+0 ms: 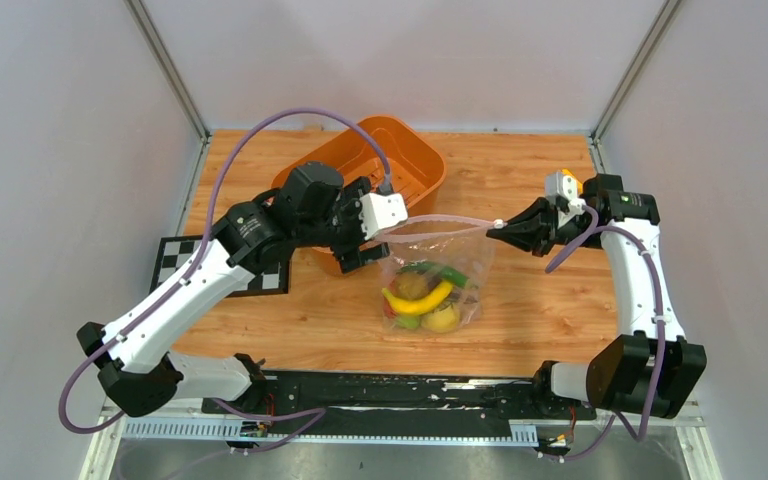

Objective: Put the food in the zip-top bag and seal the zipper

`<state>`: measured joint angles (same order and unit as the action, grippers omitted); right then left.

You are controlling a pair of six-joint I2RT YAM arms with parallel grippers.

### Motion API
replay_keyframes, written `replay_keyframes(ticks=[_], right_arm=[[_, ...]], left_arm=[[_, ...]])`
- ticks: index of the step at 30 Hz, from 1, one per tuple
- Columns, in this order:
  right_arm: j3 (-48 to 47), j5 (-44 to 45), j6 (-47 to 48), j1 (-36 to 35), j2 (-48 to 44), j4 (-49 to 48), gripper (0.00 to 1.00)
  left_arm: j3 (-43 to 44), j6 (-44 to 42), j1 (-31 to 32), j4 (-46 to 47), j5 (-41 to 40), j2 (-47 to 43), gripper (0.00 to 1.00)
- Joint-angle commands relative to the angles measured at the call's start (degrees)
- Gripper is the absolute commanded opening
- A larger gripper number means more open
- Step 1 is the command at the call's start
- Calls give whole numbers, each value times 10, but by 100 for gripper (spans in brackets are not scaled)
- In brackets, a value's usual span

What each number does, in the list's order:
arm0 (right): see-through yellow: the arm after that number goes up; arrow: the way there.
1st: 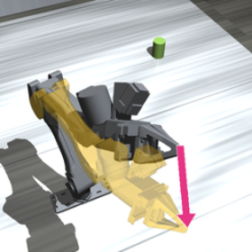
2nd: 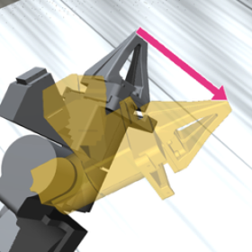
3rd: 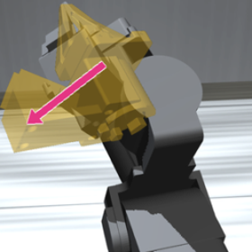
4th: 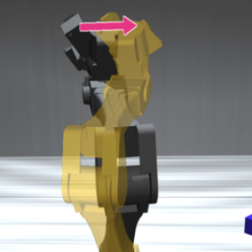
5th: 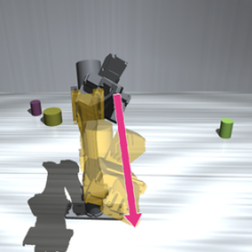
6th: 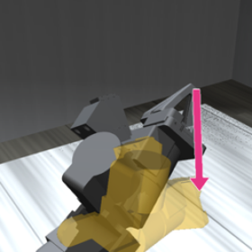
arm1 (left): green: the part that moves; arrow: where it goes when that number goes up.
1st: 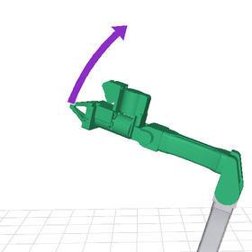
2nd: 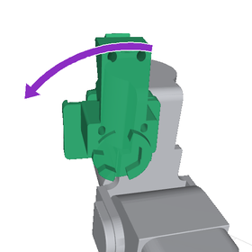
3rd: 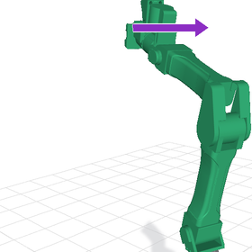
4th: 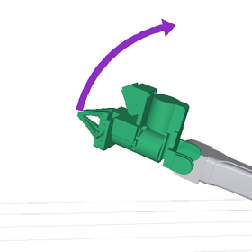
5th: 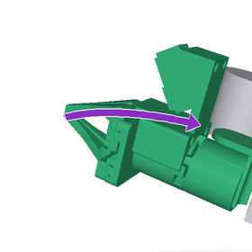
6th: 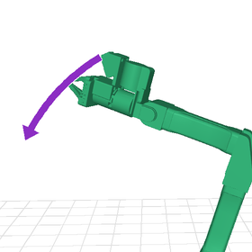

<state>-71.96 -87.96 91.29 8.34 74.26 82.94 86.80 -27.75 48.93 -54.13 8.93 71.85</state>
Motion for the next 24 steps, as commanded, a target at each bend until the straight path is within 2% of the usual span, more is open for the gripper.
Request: replay_keyframes(ticks=[1,3,8,13,20,24], right_arm=[[-29,-67,-11,-1,-8,6,0],[-31,-67,-13,-3,-6,7,0],[-32,-54,-17,-10,-6,10,0],[-38,-48,-22,-13,0,11,0],[-39,-38,-24,-20,4,13,0],[-37,-35,-23,-23,4,13,0]], left_arm=[[24,70,-2,164,3,-31,94],[29,87,-2,213,45,-31,99],[103,122,-2,248,164,51,99],[149,147,1,307,245,125,100],[250,110,40,266,263,229,98],[294,119,53,244,272,284,87]])
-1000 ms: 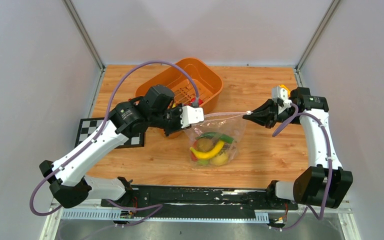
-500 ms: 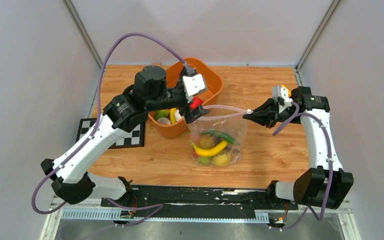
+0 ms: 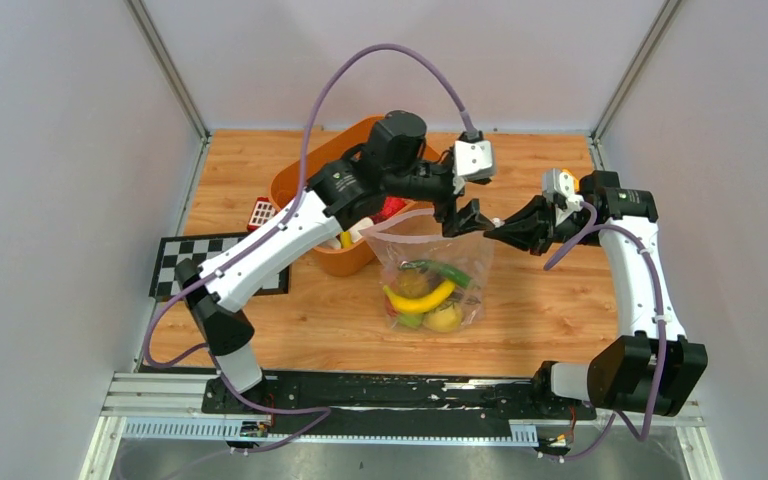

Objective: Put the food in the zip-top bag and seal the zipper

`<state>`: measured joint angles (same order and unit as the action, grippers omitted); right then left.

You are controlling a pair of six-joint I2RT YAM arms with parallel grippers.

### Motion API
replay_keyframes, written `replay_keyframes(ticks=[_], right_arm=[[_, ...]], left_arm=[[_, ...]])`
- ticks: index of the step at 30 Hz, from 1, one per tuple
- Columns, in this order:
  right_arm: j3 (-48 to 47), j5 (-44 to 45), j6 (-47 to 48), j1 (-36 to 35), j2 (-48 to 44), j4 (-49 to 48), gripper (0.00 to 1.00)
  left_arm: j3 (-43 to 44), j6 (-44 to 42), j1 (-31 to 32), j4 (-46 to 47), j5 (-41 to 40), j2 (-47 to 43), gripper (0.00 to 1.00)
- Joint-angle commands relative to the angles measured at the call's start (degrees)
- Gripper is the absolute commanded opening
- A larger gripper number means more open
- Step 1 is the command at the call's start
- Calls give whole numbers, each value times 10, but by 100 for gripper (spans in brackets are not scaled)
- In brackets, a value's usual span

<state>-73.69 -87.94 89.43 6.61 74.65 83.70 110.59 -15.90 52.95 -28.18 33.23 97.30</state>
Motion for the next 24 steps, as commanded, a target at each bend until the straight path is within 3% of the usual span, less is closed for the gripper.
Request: replay_keyframes(ticks=[1,11,24], right_arm=[[-19,-35,-4,-6,1,5,0],[-19,-34,-4,-7,0,5,0],[-11,-39,10,-7,-9,5,0]], left_arm=[[66,-1,15,-25,30,39,85],[82,-17,27,-77,21,60,55],[130,-11,33,-120,5,98,50]])
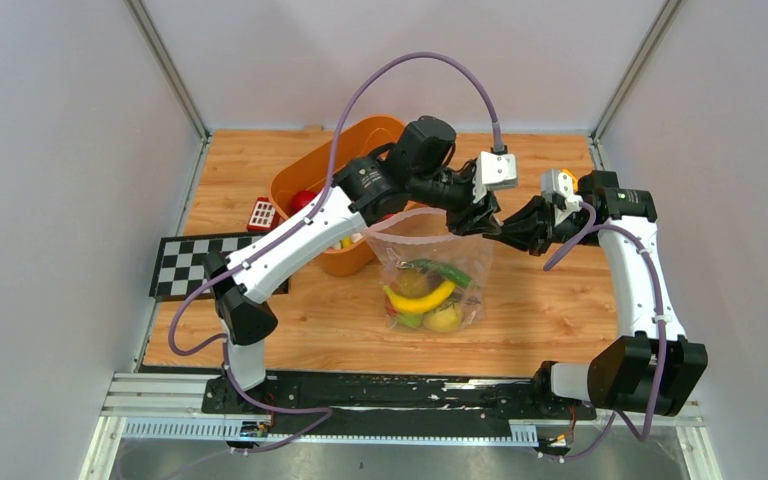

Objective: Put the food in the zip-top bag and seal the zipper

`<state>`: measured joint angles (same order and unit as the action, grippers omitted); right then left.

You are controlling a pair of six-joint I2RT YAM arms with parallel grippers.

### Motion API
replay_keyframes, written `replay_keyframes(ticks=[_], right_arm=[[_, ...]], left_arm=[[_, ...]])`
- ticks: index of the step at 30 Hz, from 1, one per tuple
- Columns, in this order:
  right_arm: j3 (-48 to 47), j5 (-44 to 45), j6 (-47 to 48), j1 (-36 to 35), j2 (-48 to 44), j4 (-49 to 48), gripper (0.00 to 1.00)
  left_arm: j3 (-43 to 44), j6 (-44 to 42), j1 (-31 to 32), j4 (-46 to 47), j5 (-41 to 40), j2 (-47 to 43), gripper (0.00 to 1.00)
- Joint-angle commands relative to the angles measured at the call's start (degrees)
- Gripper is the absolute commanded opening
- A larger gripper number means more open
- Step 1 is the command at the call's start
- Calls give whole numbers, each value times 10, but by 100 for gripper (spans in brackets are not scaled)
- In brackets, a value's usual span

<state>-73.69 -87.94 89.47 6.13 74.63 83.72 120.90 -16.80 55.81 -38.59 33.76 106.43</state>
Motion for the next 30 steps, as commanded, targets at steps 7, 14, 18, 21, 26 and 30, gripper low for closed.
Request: replay_keyframes(ticks=[7,14,18,21,26,30], right_arm=[[-8,-41,14,-2,-7,5,0],[-6,-39,14,-2,-7,5,0],[-6,-39,15,-3,-5,5,0],[-7,-38,14,-3,-5,5,0],[-6,-38,14,-3,-5,5,0],[-6,-38,14,-2,-4,5,0]], left_arm=[[52,-16,4,-65,1,25,34],[50,-9,4,-54,-2,22,18],[45,-6,4,-48,-3,18,16],[40,-2,4,-42,-2,13,13],[26,7,4,-21,7,2,33],[22,10,4,-15,6,-1,32]])
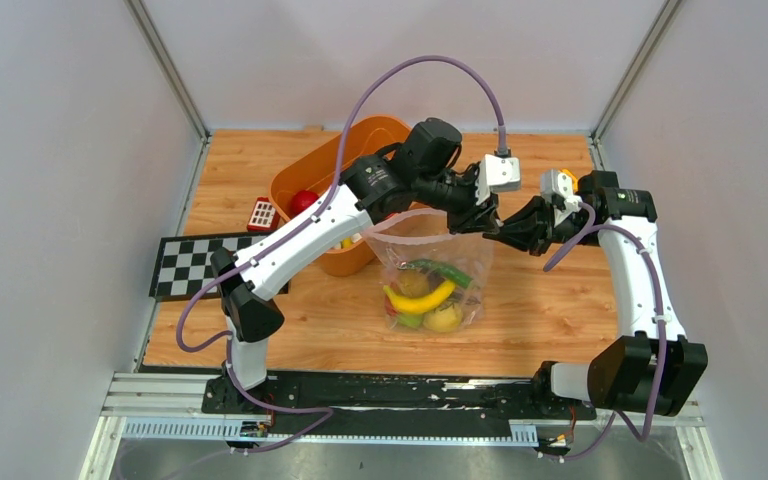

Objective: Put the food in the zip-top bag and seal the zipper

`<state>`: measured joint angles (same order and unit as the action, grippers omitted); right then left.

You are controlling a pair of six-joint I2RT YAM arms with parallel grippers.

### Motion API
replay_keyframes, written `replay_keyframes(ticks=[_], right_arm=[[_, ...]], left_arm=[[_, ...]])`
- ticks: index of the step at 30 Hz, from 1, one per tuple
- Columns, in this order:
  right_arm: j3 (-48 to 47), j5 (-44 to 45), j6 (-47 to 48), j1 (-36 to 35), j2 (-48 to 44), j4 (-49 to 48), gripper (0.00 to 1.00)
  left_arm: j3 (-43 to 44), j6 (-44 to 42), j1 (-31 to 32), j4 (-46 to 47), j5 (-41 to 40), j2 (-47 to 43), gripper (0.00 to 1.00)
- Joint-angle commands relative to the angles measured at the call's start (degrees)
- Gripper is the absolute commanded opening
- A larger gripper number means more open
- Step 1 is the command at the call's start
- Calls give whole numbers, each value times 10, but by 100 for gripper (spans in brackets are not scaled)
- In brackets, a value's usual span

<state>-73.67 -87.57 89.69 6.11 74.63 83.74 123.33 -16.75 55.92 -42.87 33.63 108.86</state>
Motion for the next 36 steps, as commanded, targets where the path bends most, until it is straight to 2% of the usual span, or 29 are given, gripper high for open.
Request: replay_keyframes(ticks=[1,4,9,13,17,23,36], right_arm=[[-7,-42,12,-2,-4,5,0],[-8,-41,12,-2,-3,5,0],[-9,-40,13,-3,2,5,0],[-10,-39,12,-2,5,5,0],[-9,-36,14,-2,2,5,0],[-9,-36,17,-2,-9,3,0],[-13,-32,17,0,-10,3,0]], left_arm=[[-3,10,3,29,8,-26,29],[-4,9,3,25,1,-26,24],[-8,1,3,13,-4,-32,6],[-14,-3,3,8,-21,-40,8],[-20,-11,3,3,-34,-48,0],[-28,-25,3,-30,-70,-55,0],[-87,-31,1,-36,-119,-96,0]])
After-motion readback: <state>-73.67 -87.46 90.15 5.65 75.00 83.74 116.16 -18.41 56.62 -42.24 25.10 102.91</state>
